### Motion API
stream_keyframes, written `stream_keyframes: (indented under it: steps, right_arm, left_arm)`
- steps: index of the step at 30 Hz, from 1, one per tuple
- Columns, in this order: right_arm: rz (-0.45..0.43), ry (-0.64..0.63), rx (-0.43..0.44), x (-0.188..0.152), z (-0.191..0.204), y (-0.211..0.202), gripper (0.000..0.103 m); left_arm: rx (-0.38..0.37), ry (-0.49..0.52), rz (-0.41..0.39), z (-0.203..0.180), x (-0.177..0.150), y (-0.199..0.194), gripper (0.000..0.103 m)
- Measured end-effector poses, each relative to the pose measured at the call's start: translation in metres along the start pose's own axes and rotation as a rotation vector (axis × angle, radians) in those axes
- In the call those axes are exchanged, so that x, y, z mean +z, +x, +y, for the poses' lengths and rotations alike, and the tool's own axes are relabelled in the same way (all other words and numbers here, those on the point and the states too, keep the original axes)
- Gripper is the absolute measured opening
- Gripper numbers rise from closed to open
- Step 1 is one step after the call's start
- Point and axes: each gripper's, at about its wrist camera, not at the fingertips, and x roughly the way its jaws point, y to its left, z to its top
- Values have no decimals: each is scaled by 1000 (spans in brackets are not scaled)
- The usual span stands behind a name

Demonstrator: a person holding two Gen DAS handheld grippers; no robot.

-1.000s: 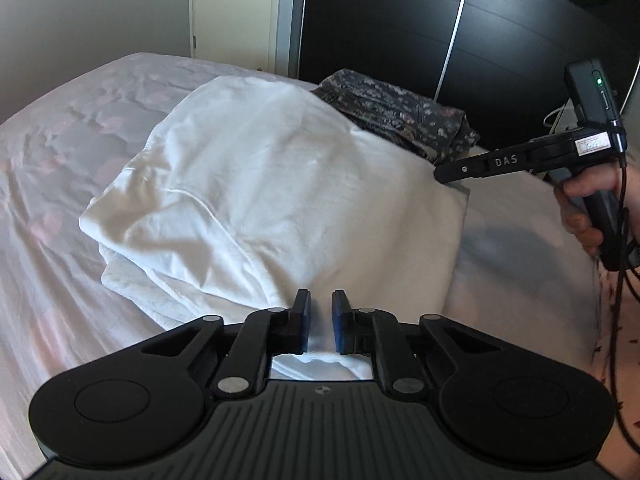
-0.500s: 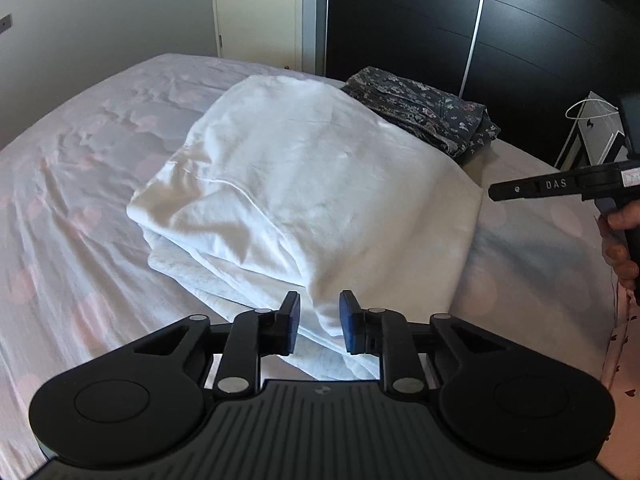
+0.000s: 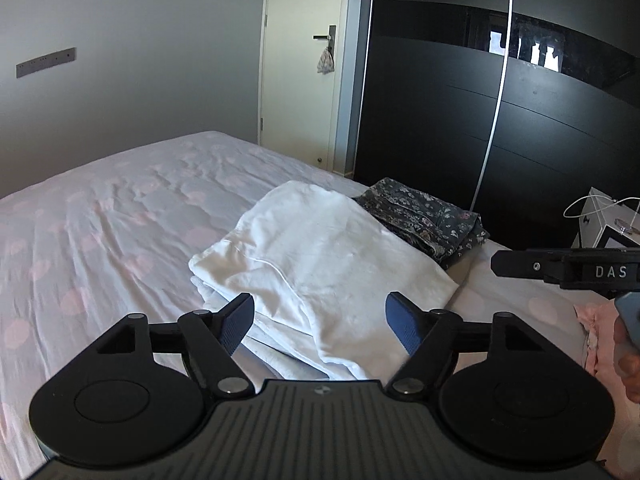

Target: Fold clothes

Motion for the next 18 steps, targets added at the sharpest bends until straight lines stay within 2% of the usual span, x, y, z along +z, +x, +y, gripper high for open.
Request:
stream_keyframes:
  steps: [2, 5, 8, 12, 15, 18]
  right_arm:
    - [-18, 13, -21, -5, 12, -11, 91]
    - [-34, 2, -94, -13, 32, -26, 94]
    - [-13, 31, -102, -21, 44, -35, 99]
    - [-22, 54, -126, -31, 57, -45, 99]
    - [-7, 47, -192, -37, 70, -47, 99]
    - [1, 23, -175, -47, 79, -48, 99]
  left_arm:
    - [18, 4, -14, -2, 0, -9, 75]
    - [37, 10, -19, -4, -1, -20, 77]
    - [61, 8, -14, -4, -8, -30, 77]
    - [110, 7, -12, -6, -20, -40, 78]
    - [122, 0, -10, -5, -30, -48, 78]
    - [132, -5, -13, -3, -39, -52, 78]
